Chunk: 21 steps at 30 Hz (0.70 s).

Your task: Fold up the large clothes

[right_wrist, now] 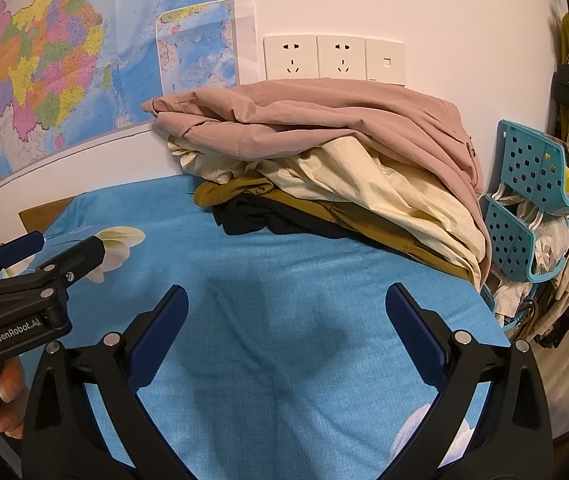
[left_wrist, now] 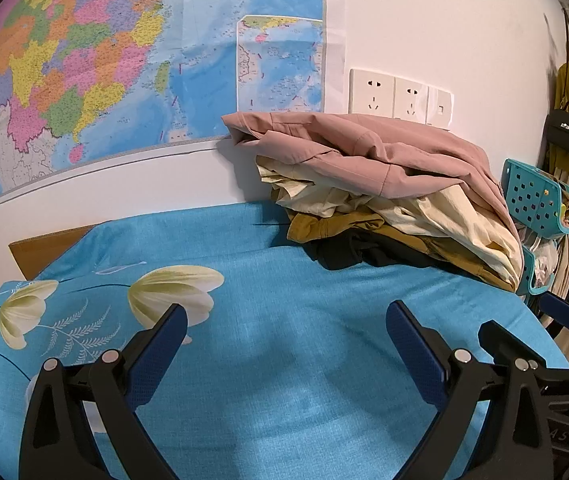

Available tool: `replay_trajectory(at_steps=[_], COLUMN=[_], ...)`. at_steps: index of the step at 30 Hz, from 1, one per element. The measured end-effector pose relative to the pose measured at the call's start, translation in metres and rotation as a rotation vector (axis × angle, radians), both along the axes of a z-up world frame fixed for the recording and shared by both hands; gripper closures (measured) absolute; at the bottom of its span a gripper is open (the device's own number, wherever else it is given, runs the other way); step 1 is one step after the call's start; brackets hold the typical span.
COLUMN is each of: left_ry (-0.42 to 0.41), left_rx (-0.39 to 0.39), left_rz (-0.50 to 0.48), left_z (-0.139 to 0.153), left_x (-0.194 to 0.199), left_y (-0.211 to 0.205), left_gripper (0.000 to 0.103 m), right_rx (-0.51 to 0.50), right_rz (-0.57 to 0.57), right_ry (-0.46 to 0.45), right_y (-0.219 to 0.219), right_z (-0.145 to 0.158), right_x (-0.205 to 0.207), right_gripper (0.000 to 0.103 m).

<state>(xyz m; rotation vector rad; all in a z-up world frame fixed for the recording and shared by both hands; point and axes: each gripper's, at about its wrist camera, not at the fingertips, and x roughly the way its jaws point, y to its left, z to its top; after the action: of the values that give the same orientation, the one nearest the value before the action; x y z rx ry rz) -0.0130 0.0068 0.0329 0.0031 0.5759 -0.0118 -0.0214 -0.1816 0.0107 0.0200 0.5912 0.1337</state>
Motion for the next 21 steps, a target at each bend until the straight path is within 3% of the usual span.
replay_trajectory(at_steps=[21], left_ry=[-0.001], left_rx=[-0.006], left_rz=[-0.001], left_z=[0.0002], left_x=[0.0016], left_y=[0.0005], left_gripper=[0.007], right_rx=[-0.008], right_rz=[0.006], right_ry=[-0.016], right_y=[0.0023], right_z=[0.0029], right_x=[0.0014], right_gripper=[0.006])
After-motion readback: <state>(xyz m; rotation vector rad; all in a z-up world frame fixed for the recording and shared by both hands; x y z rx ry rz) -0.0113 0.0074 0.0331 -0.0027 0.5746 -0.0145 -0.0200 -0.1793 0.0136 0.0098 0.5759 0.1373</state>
